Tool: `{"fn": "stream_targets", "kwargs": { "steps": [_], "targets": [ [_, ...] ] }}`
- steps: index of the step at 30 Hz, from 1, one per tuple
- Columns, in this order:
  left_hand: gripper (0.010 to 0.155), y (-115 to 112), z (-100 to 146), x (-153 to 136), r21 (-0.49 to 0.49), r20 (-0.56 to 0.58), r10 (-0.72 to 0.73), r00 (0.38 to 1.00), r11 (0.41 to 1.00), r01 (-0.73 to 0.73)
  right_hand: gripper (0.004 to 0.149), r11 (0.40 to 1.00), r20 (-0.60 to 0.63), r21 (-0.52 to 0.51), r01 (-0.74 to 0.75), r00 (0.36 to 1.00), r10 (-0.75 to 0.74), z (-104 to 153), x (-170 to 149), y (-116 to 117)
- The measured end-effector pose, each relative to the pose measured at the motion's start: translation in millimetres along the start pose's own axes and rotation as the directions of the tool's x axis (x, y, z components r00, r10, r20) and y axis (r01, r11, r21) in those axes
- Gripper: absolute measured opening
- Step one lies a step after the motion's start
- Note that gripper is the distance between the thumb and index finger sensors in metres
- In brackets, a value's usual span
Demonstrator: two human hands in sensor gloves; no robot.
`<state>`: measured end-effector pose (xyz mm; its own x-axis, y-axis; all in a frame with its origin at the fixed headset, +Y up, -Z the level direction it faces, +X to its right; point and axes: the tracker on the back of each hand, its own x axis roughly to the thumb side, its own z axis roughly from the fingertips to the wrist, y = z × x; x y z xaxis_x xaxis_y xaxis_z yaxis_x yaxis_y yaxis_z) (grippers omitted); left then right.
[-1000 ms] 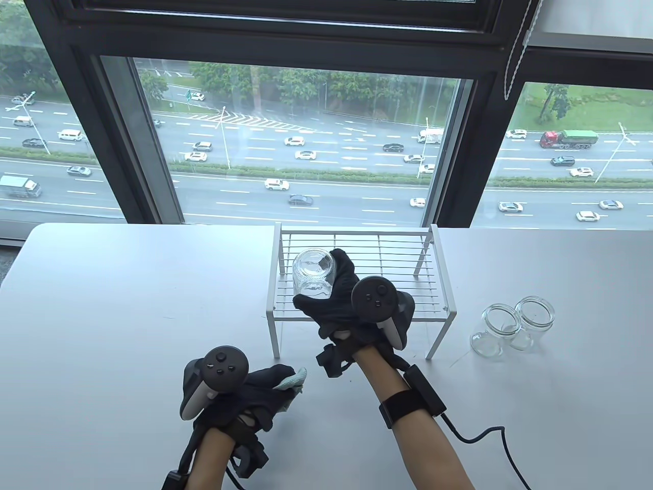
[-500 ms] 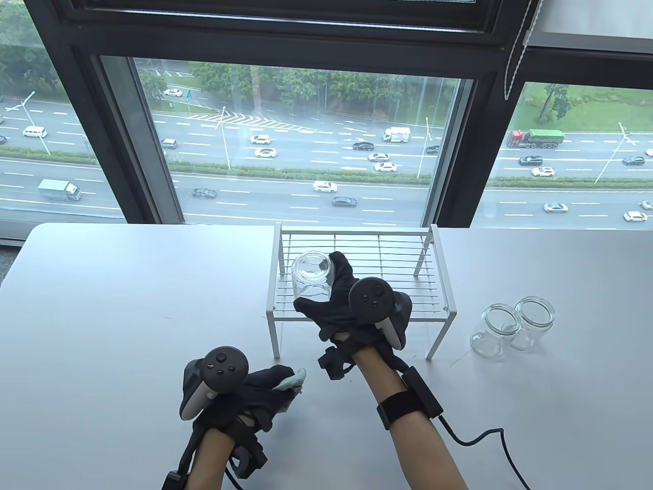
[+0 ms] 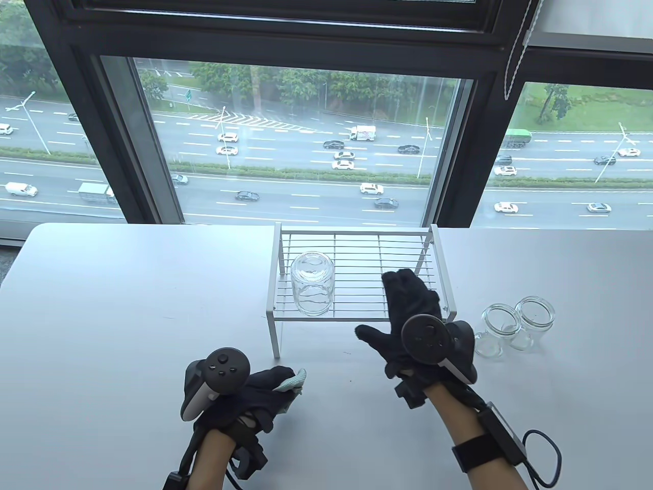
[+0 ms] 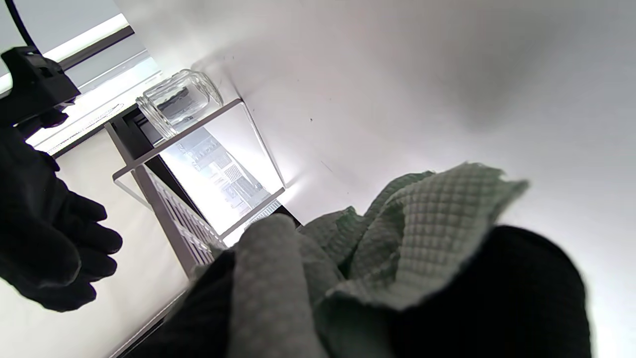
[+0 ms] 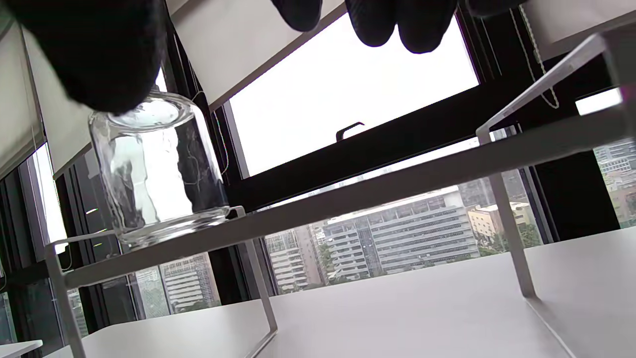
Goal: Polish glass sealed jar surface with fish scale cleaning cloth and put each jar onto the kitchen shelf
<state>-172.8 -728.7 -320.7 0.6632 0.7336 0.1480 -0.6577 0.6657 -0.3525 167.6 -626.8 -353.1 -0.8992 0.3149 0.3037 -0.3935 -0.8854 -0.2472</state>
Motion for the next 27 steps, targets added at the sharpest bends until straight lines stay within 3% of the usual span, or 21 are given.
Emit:
{"fn": "stream_targets", "kwargs": {
  "steps": [8, 12, 15, 18, 24, 27],
  "targets": [
    [0.055, 1, 1, 1, 0.013, -0.002, -0.003, 1.0, 1.0, 0.003, 0.084, 0.991, -0.247, -0.035, -0.13, 0.962, 0.117, 39, -94, -25],
    [0.056, 1, 1, 4, 0.015, 0.007, -0.017, 1.0, 1.0, 0.017, 0.082, 0.964, -0.412, 0.128, -0.231, 0.872, 0.264, 43, -126, -23],
    [0.056, 0, 1, 5, 0.013, 0.008, -0.03, 1.0, 0.999, 0.03, 0.082, 0.926, -0.513, 0.259, -0.274, 0.773, 0.372, 42, -138, -13],
    [0.056, -1, 0, 5, 0.01, 0.006, -0.034, 0.999, 0.999, 0.034, 0.081, 0.91, -0.543, 0.339, -0.237, 0.741, 0.395, 39, -144, 1],
    [0.056, 0, 1, 5, 0.011, -0.002, -0.032, 0.999, 0.999, 0.032, 0.081, 0.9, -0.571, 0.368, -0.233, 0.707, 0.416, 30, -153, 20],
    [0.056, 0, 2, 10, 0.016, 0.013, -0.053, 0.998, 0.998, 0.053, 0.073, 0.908, -0.589, 0.319, -0.273, 0.693, 0.415, 23, -154, 22]
  ]
}}
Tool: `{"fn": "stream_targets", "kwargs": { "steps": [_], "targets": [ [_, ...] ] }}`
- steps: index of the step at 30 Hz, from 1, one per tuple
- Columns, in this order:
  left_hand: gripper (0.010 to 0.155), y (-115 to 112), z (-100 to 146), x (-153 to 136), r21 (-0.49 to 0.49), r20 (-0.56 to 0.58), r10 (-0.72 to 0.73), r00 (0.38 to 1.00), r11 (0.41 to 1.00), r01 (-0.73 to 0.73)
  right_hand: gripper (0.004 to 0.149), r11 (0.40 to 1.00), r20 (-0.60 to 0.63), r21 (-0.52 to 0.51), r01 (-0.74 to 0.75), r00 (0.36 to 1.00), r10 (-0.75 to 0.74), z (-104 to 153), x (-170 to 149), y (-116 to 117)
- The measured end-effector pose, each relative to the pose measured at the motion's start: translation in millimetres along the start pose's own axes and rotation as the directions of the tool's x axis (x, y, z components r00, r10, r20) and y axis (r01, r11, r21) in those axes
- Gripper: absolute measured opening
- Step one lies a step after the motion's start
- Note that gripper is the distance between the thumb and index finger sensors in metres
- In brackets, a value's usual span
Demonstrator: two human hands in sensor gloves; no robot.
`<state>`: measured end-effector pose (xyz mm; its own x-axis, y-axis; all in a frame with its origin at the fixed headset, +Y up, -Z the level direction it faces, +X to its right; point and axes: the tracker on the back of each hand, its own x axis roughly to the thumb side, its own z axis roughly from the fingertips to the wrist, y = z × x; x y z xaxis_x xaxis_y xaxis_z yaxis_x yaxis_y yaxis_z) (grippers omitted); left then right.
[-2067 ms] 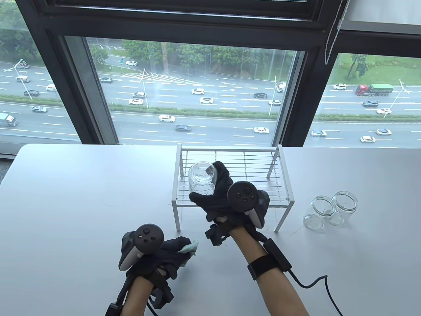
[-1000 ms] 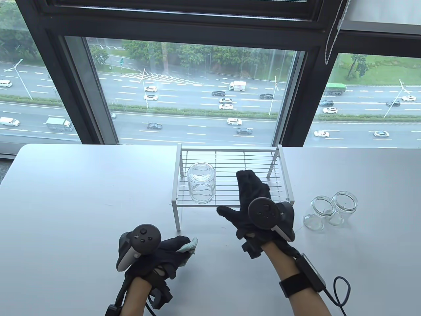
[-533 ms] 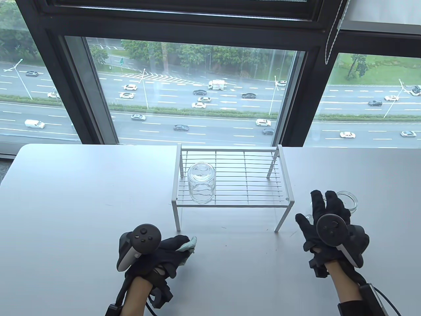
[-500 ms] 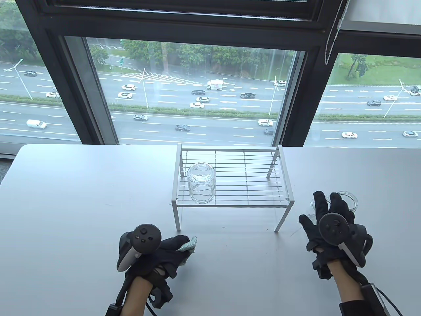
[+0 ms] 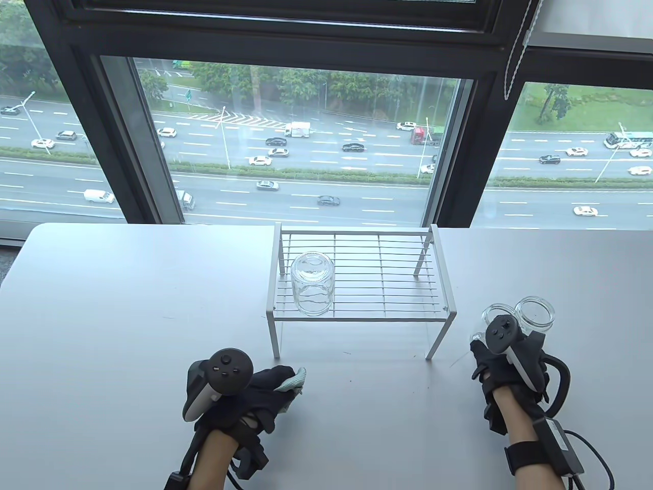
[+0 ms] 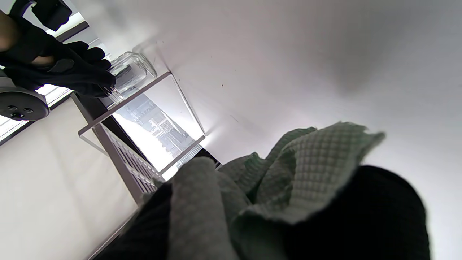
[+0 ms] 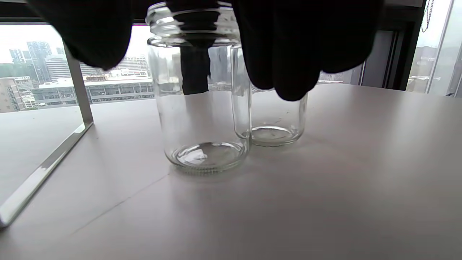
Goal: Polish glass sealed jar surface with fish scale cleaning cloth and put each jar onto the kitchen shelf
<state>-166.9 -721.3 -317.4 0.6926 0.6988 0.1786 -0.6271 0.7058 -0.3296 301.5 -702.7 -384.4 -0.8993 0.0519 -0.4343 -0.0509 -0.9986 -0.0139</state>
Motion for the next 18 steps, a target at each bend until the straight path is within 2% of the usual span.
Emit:
{"fn": "stream_targets", "kwargs": {
  "steps": [6, 11, 18],
  "targets": [
    [0.056, -1, 2, 8, 0.001, 0.03, -0.02, 0.999, 1.0, 0.02, 0.055, 0.992, -0.02, -0.094, -0.088, 0.996, 0.087, -4, 5, 1],
    [0.056, -1, 4, 14, 0.003, 0.047, -0.034, 0.998, 0.999, 0.034, 0.05, 0.983, 0.002, -0.154, -0.1, 0.995, 0.102, 0, -1, 2],
    [0.056, -6, 4, 25, -0.002, 0.086, -0.055, 0.995, 0.998, 0.056, 0.049, 0.981, 0.058, -0.191, -0.016, 0.998, 0.028, 20, -20, -3]
  ]
}}
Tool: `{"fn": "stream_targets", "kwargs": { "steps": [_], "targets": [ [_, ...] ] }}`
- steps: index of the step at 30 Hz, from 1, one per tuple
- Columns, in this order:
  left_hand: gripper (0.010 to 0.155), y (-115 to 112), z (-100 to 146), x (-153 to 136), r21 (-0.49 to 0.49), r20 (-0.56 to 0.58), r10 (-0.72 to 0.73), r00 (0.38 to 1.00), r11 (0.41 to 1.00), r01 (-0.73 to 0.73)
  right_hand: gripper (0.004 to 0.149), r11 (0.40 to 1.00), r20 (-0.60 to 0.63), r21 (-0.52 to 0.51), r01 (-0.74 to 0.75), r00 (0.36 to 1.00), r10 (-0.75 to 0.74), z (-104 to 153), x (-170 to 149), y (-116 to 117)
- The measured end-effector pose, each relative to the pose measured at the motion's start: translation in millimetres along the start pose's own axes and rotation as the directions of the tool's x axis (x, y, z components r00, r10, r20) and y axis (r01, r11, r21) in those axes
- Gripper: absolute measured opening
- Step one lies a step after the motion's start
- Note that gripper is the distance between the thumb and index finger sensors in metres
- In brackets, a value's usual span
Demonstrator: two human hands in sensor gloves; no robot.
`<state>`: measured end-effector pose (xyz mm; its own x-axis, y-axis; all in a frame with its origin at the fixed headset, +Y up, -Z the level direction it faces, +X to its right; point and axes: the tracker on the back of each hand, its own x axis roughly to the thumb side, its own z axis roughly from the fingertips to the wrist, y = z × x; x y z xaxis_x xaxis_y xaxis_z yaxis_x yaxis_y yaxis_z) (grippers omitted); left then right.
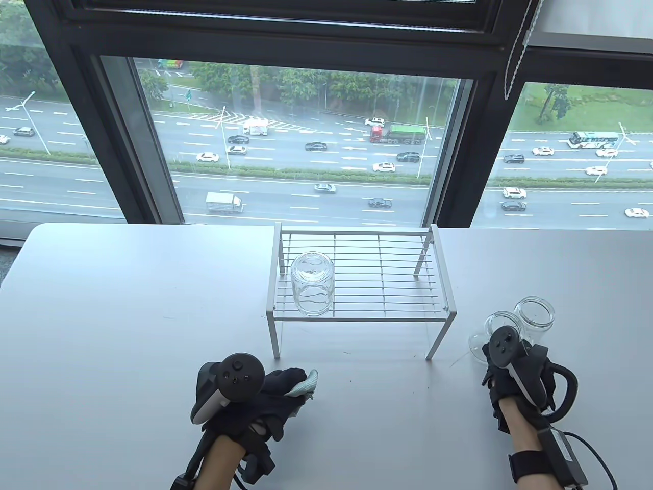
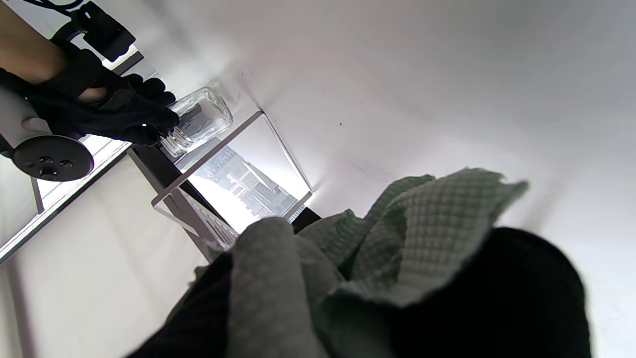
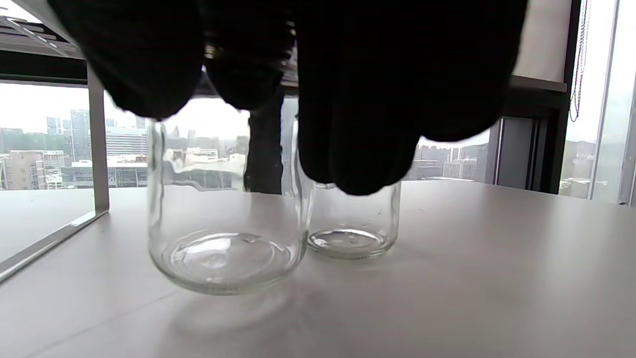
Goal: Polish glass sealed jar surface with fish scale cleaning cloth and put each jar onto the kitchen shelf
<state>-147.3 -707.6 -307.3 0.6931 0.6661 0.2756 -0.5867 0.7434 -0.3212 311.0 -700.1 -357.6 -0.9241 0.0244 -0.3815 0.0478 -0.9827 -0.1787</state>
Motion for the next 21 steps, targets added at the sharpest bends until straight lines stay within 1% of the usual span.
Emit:
{"fn": "stream_targets", "kwargs": {
  "steps": [8, 14, 18, 19, 21],
  "targets": [
    [0.056, -5, -2, 5, -0.017, 0.018, -0.01, 1.0, 1.0, 0.01, 0.049, 0.997, 0.107, -0.019, 0.08, 0.991, -0.077, 33, -16, -25],
    [0.057, -5, -2, 3, 0.0, 0.04, 0.076, 0.996, 0.997, -0.076, 0.05, 0.983, 0.195, 0.018, 0.181, 0.964, -0.181, 61, -17, -45],
    [0.058, -7, -3, 3, 0.009, 0.068, 0.14, 0.988, 0.99, -0.141, 0.05, 0.956, 0.297, 0.095, 0.276, 0.909, -0.292, 86, -4, -57],
    [0.058, -7, -3, 3, 0.009, 0.072, 0.153, 0.986, 0.988, -0.154, 0.05, 0.952, 0.309, 0.104, 0.287, 0.901, -0.305, 88, -2, -58],
    [0.058, -8, -3, 2, 0.009, 0.084, 0.203, 0.976, 0.979, -0.205, 0.05, 0.931, 0.364, 0.149, 0.334, 0.857, -0.366, 100, 12, -63]
  ]
}}
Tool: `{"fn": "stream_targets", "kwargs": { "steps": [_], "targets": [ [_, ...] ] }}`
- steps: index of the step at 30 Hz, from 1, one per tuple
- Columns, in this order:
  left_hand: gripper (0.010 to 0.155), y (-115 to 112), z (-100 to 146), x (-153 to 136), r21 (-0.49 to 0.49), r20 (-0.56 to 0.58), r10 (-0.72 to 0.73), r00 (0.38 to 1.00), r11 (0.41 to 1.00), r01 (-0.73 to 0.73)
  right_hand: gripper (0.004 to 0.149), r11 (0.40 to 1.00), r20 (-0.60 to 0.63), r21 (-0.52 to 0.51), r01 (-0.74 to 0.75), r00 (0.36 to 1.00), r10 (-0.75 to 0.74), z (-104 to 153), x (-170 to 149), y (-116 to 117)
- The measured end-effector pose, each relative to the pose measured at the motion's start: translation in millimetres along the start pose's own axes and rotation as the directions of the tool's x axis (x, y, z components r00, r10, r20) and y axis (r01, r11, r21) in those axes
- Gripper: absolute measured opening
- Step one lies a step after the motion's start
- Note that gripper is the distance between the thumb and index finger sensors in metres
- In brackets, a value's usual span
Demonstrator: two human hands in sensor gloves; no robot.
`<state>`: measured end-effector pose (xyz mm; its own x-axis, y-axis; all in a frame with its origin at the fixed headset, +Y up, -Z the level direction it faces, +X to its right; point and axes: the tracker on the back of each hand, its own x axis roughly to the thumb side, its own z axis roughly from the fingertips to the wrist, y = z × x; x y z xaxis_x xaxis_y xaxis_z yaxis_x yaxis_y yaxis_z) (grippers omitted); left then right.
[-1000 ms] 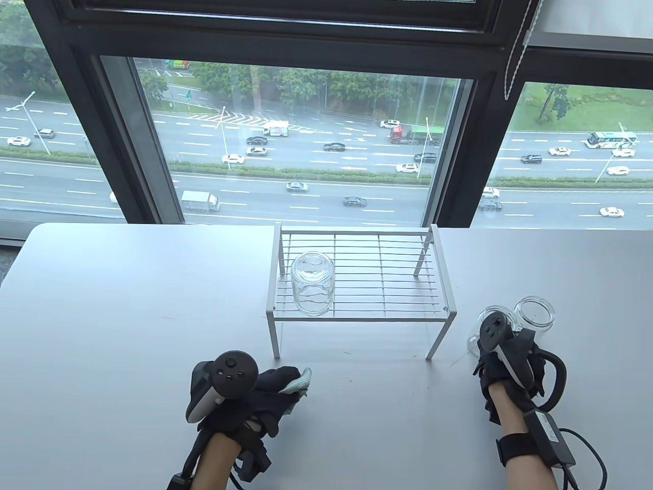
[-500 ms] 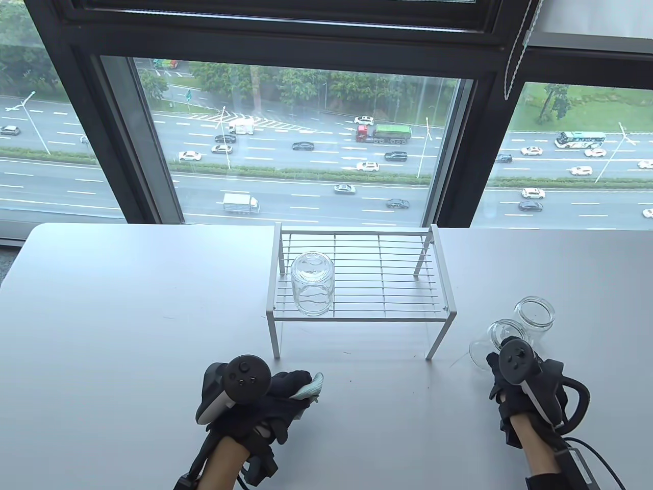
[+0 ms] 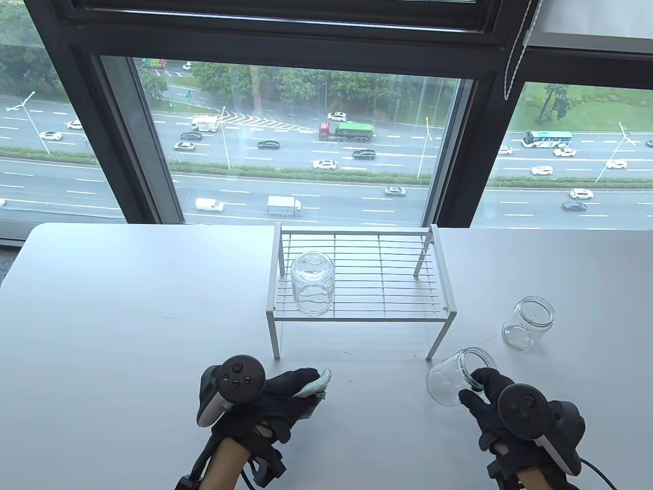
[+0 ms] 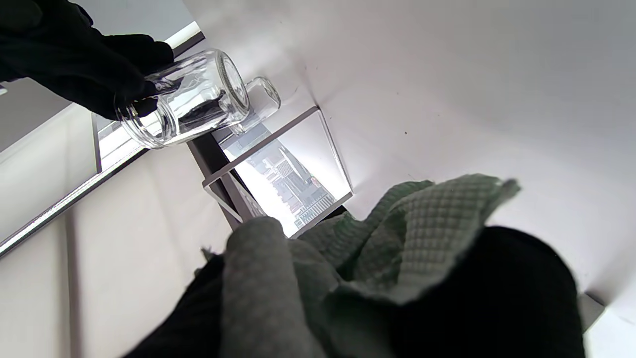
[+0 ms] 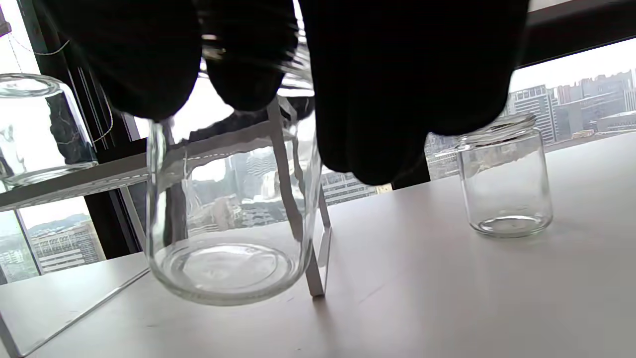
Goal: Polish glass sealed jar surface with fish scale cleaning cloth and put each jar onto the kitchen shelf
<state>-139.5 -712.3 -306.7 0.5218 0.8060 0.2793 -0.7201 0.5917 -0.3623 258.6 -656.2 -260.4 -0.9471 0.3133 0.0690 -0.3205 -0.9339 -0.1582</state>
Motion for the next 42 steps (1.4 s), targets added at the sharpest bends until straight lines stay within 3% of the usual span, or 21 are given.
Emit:
{"fn": "stream_targets", "kwargs": {
  "steps": [9, 14, 19, 23, 26, 34, 39, 42],
  "targets": [
    [0.061, 1, 2, -4, 0.044, 0.057, 0.226, 0.972, 0.972, -0.229, 0.05, 0.97, 0.212, 0.164, 0.181, 0.953, -0.214, -1, 61, 15],
    [0.064, 0, 2, -6, 0.031, 0.087, 0.329, 0.94, 0.943, -0.333, 0.05, 0.906, 0.266, 0.278, 0.32, 0.88, -0.392, -11, 86, 22],
    [0.07, -4, 1, -3, -0.005, 0.159, 0.474, 0.866, 0.878, -0.479, 0.05, 0.768, 0.231, 0.429, 0.475, 0.765, -0.601, -29, 96, 32],
    [0.079, -17, 1, 2, -0.148, 0.158, 0.685, 0.711, 0.729, -0.669, 0.051, 0.575, 0.152, 0.525, 0.628, 0.596, -0.789, -43, 96, 51],
    [0.084, -25, 0, 3, -0.186, 0.15, 0.747, 0.648, 0.665, -0.724, 0.053, 0.502, 0.117, 0.511, 0.698, 0.522, -0.845, -42, 91, 63],
    [0.086, -47, -2, 8, -0.217, 0.089, 0.812, 0.577, 0.581, -0.784, 0.056, 0.507, 0.124, 0.391, 0.768, 0.502, -0.856, -27, 74, 75],
    [0.085, -51, -2, 9, -0.205, 0.079, 0.794, 0.602, 0.604, -0.77, 0.056, 0.535, 0.141, 0.361, 0.763, 0.523, -0.841, -23, 70, 79],
    [0.085, -51, -2, 10, -0.187, 0.08, 0.758, 0.647, 0.649, -0.737, 0.056, 0.556, 0.144, 0.337, 0.76, 0.542, -0.828, -23, 68, 81]
  ]
}}
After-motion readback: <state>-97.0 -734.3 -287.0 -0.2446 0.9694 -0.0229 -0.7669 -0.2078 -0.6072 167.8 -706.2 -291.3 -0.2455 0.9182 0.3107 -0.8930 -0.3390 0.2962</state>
